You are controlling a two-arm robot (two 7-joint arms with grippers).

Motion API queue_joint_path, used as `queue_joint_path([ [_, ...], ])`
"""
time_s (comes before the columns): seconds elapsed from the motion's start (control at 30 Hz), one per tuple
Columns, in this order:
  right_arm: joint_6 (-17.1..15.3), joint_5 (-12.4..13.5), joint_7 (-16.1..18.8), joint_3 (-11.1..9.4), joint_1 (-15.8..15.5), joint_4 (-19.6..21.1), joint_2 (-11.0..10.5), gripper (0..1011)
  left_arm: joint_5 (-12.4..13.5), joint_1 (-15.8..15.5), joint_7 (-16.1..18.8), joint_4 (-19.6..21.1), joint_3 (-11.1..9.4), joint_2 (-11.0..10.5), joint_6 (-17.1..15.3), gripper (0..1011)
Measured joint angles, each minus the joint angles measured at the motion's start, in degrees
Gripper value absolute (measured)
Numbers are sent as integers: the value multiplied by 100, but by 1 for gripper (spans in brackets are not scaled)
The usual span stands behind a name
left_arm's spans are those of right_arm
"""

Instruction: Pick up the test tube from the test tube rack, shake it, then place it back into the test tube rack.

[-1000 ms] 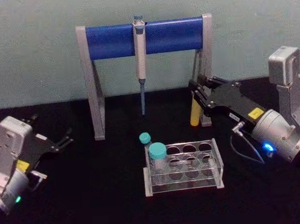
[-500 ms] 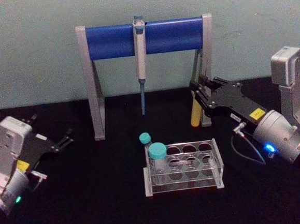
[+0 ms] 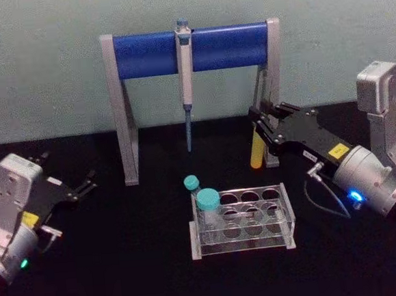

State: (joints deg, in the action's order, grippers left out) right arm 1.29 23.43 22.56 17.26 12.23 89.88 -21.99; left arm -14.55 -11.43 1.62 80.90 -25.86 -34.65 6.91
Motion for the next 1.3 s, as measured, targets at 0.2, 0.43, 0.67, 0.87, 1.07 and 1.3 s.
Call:
queue_joint_path([
  [0.2,-24,19,13,10,-6,8,-8,229,0,0,0,0,0,0,0,1009],
  [0.43,-67,120,118,27,-79,105,-72,229,0,0,0,0,0,0,0,1010],
  [0.67,-103,213,215,74,-219,240,-202,229,0,0,0,0,0,0,0,1009],
  [0.87,-112,289,231,88,-298,258,-253,229,0,0,0,0,0,0,0,1010],
  [1.07,-123,334,229,129,-328,188,-263,229,0,0,0,0,0,0,0,1010],
  [1.3,-104,331,218,188,-296,62,-240,229,0,0,0,1,0,0,0,1010],
])
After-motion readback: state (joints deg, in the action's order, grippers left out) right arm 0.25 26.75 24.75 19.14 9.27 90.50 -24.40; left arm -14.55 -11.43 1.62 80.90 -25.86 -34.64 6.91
